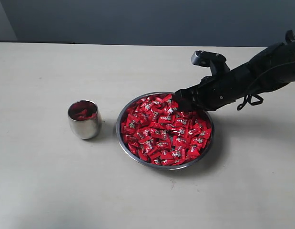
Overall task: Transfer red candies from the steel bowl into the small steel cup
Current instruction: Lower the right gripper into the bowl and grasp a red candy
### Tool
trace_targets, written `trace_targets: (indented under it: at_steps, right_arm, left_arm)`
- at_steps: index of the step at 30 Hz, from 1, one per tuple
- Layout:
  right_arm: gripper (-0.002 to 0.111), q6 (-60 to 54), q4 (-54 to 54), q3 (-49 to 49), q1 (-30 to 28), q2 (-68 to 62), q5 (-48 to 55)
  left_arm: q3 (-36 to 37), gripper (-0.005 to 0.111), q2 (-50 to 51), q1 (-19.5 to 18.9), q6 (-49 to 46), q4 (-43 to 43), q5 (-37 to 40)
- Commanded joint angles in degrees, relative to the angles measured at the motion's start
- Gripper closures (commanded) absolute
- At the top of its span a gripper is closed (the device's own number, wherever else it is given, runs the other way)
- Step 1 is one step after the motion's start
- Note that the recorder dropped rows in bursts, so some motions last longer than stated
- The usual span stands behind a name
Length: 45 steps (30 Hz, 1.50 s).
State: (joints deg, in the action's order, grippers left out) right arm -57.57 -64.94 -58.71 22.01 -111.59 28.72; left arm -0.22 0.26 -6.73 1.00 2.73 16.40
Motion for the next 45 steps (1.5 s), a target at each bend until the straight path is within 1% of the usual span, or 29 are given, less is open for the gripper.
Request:
trace_targets:
  at_steps: [1, 7, 10, 14, 19, 27, 37, 39, 42, 43, 44, 45]
  right_arm:
    - [0.076, 2.26, 2.93, -0.24, -0.30, -0.07, 0.06]
    - [0.076, 2.26, 1.52, -0.57, -0.05, -0.07, -1.97]
    - [0.076, 2.26, 1.52, -0.57, 2.04, -0.07, -2.68]
    - [0.076, 2.26, 1.52, -0.57, 3.81, -0.17, -6.35]
    - [0.076, 2.26, 3.04, -0.57, 3.95, -0.39, -7.13]
    - [0.076, 2.26, 3.04, -0.57, 3.95, -3.33, -7.23]
    - [0.076, 2.26, 3.04, -0.57, 3.95, -3.32, -7.23]
    - [0.083, 2.26, 3.04, -0.57, 3.95, -3.32, -7.23]
    - [0.101, 2.26, 3.19, -0.57, 3.95, -3.32, -7.23]
    - [0.106, 2.26, 3.19, -0.57, 3.95, -3.32, -7.23]
    - [0.109, 2.26, 3.28, -0.57, 3.95, -3.32, -7.23]
    - [0.109, 2.26, 3.61, -0.57, 3.95, -3.32, -7.23]
  left_arm:
    - [0.22, 0.106, -0.26, -0.03, 0.11, -0.16, -0.11]
    - [0.22, 0.106, -0.26, -0.03, 0.11, -0.16, -0.11]
    - [0.22, 0.106, -0.26, -0.03, 0.11, -0.16, -0.11]
    - [0.22, 0.106, -0.26, -0.03, 0.11, -0.16, -0.11]
    - [0.22, 0.106, -0.26, -0.03, 0.11, -0.16, -0.11]
    - [0.22, 0.106, -0.26, -0.03, 0.11, -0.16, -0.11]
    - [0.22, 0.106, -0.26, -0.03, 0.11, -0.16, -0.11]
    - [0.22, 0.106, -0.26, -0.03, 0.11, -0.16, -0.11]
    - [0.22, 0.106, -0.26, -0.03, 0.11, -0.16, -0.11]
    - [0.22, 0.106, -0.26, -0.03, 0.11, -0.16, -0.11]
    - [0.22, 0.106, -0.26, -0.03, 0.11, -0.16, -0.11]
    - [0.22, 0.106, -0.26, -0.03, 0.11, -0.16, -0.11]
